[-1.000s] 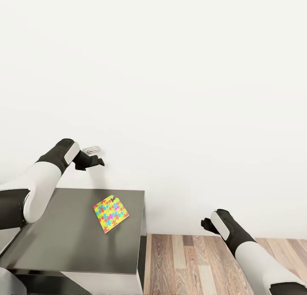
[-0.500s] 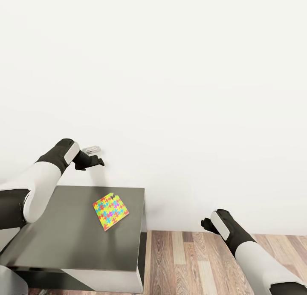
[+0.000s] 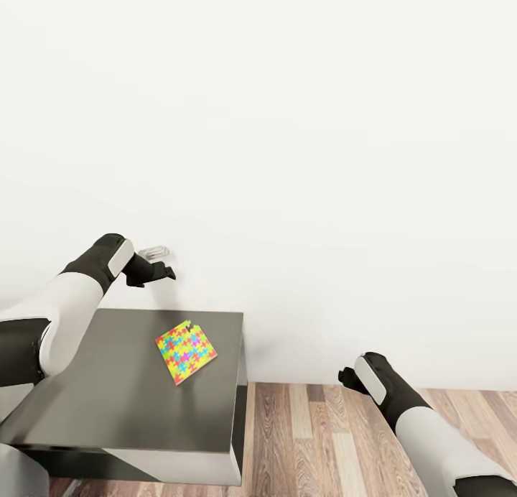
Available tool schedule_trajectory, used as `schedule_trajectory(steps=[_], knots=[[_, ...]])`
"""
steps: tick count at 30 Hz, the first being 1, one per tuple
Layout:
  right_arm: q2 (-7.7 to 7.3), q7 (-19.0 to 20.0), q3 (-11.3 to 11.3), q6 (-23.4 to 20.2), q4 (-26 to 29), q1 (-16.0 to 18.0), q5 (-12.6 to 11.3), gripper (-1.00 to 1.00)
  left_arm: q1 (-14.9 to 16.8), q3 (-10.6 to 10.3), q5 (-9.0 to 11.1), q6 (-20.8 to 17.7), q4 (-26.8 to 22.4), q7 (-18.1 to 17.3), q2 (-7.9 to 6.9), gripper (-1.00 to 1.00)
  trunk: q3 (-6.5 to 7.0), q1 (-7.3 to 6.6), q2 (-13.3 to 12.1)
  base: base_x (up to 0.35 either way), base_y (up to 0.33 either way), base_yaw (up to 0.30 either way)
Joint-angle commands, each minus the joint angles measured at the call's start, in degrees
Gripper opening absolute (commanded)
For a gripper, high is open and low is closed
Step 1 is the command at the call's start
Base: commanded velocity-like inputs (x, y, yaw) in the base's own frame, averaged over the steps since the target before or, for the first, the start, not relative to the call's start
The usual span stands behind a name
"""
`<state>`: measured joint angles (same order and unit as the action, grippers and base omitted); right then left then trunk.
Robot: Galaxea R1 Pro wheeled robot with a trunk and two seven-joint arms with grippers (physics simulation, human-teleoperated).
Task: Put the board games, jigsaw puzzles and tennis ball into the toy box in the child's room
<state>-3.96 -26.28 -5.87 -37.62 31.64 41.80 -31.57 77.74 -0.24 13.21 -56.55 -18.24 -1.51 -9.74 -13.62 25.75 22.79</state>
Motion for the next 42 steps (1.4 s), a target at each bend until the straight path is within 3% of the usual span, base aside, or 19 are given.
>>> schedule_trajectory(steps=[1, 42], knots=[[-0.07, -0.52, -0.46, -0.18, 0.09, 0.06, -0.60, 1.00, 0.05, -0.03, -0.03, -0.22, -0.04, -0.16, -0.02, 1.00, -0.21, 0.03, 0.12, 0.000, 0.000, 0.000], [0.09, -0.52, -0.46, -0.18, 0.09, 0.03, -0.60, 1.00, 0.05, -0.03, -0.11, 0.02, -0.09, -0.25, -0.55, 1.00, -4.08, 0.03, 0.12, 0.000, 0.000, 0.000]])
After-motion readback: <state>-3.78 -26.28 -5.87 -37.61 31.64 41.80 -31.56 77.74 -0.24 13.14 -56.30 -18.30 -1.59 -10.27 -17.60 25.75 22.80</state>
